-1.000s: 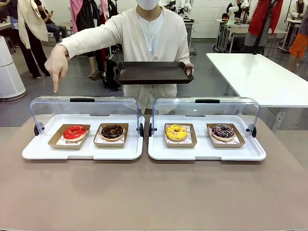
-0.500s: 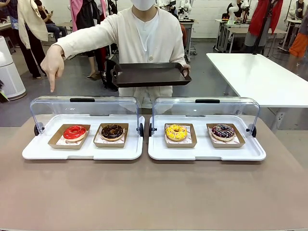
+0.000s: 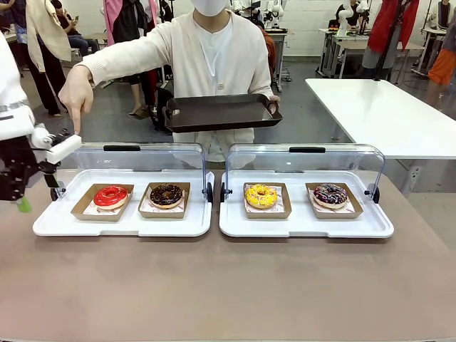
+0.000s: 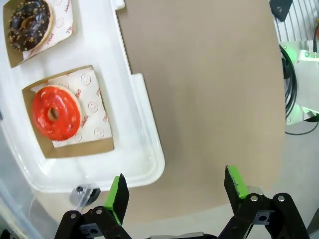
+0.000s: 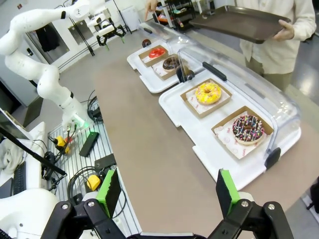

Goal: Provide the desired donut to the person.
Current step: Pick up and lift the Paper togo box containing the Donut pointed at by the person, then place the picked Paper togo box onto the Handle tray extended by the person.

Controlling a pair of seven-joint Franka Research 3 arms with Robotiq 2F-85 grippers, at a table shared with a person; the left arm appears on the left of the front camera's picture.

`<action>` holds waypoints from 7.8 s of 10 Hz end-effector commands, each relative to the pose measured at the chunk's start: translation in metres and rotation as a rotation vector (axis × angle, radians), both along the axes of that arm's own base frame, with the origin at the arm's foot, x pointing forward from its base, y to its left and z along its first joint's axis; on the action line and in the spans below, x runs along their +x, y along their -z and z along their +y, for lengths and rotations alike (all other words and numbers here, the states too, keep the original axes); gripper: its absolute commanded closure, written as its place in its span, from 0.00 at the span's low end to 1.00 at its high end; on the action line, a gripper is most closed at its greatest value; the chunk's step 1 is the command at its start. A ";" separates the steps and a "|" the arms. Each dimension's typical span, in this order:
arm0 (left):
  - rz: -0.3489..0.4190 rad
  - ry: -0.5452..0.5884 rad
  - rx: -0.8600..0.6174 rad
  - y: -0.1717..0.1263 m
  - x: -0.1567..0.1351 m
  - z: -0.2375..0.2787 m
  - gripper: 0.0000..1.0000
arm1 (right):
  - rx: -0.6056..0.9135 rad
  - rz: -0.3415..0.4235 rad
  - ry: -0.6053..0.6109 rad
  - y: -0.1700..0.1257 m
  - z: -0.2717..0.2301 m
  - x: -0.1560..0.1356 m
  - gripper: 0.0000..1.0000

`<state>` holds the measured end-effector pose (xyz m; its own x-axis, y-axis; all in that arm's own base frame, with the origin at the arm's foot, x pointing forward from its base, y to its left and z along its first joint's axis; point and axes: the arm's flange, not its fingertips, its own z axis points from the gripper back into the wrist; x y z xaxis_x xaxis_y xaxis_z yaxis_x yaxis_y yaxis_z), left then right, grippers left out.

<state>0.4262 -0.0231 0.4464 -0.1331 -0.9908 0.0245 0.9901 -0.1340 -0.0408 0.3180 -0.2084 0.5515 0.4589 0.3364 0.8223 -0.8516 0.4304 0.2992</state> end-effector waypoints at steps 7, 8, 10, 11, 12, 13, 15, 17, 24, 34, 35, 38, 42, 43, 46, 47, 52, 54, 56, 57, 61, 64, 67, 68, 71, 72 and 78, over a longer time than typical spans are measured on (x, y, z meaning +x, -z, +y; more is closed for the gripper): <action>0.016 -0.021 -0.005 0.024 0.007 -0.007 0.00 | 0.012 -0.008 -0.006 0.000 0.000 0.000 0.00; 0.016 -0.021 -0.005 0.024 0.007 -0.007 0.00 | 0.012 -0.008 -0.006 0.000 0.000 0.000 0.00; 0.016 -0.021 -0.005 0.024 0.007 -0.007 0.00 | 0.012 -0.008 -0.006 0.000 0.000 0.000 0.00; 0.016 -0.021 -0.005 0.024 0.007 -0.007 0.00 | 0.012 -0.008 -0.006 0.000 0.000 0.000 0.00; 0.014 -0.030 -0.017 0.024 0.007 -0.007 0.00 | 0.012 -0.008 -0.006 0.000 0.000 0.000 0.00; 0.023 -0.022 -0.015 0.034 0.014 -0.008 0.00 | 0.012 -0.008 -0.006 0.000 0.000 0.000 0.00; 0.013 -0.027 0.032 0.053 0.022 -0.019 0.00 | 0.012 -0.008 -0.006 0.000 0.000 0.000 0.00; -0.018 -0.038 0.009 0.067 0.030 -0.024 0.00 | 0.012 -0.008 -0.006 0.000 0.000 0.000 0.00; -0.094 -0.061 0.007 0.102 0.059 -0.022 0.00 | 0.012 -0.008 -0.006 0.000 0.000 0.000 0.00; -0.119 -0.072 -0.011 0.111 0.068 -0.013 1.00 | 0.012 -0.008 -0.006 0.000 0.000 0.000 0.00; -0.118 -0.070 -0.012 0.112 0.068 -0.013 0.80 | 0.012 -0.008 -0.006 0.000 0.000 0.000 0.00; -0.092 -0.043 -0.029 0.115 0.066 -0.013 1.00 | 0.012 -0.008 -0.006 0.000 0.000 0.000 0.00; -0.068 -0.030 -0.042 0.117 0.065 -0.013 1.00 | 0.012 -0.008 -0.006 0.000 0.000 0.000 0.00; -0.067 -0.028 -0.039 0.116 0.065 -0.013 1.00 | 0.012 -0.008 -0.006 0.000 0.000 0.000 0.00; -0.050 -0.011 -0.021 0.096 0.056 -0.016 1.00 | 0.012 -0.008 -0.006 0.000 0.000 0.000 0.00; -0.044 -0.004 -0.005 0.079 0.047 -0.018 1.00 | 0.012 -0.008 -0.006 0.000 0.000 0.000 0.00; -0.074 -0.010 0.051 -0.044 -0.026 -0.035 1.00 | 0.012 -0.008 -0.006 0.000 0.000 0.000 0.00; -0.105 -0.029 0.099 -0.088 -0.044 -0.047 1.00 | 0.012 -0.008 -0.006 0.000 0.000 0.000 0.00; -0.185 -0.065 0.141 -0.134 -0.056 -0.062 1.00 | 0.012 -0.008 -0.006 0.000 0.000 0.000 0.00; -0.216 -0.074 0.137 -0.152 -0.058 -0.069 1.00 | 0.012 -0.008 -0.006 0.000 0.000 0.000 0.00; -0.235 -0.089 0.101 -0.187 -0.053 -0.073 1.00 | 0.012 -0.008 -0.006 0.000 0.000 0.000 0.00; -0.256 -0.074 0.104 -0.187 -0.058 -0.075 1.00 | 0.012 -0.008 -0.006 0.000 0.000 0.000 0.00; -0.256 -0.074 0.104 -0.187 -0.058 -0.075 1.00 | 0.012 -0.008 -0.006 0.000 0.000 0.000 0.00; -0.256 -0.074 0.104 -0.187 -0.058 -0.075 1.00 | 0.012 -0.008 -0.006 0.000 0.000 0.000 0.00; -0.256 -0.074 0.104 -0.187 -0.058 -0.075 1.00 | 0.012 -0.008 -0.006 0.000 0.000 0.000 0.00; -0.256 -0.074 0.104 -0.187 -0.058 -0.075 1.00 | 0.012 -0.008 -0.006 0.000 0.000 0.000 0.00; -0.256 -0.074 0.104 -0.187 -0.058 -0.075 1.00 | 0.012 -0.008 -0.006 0.000 0.000 0.000 0.00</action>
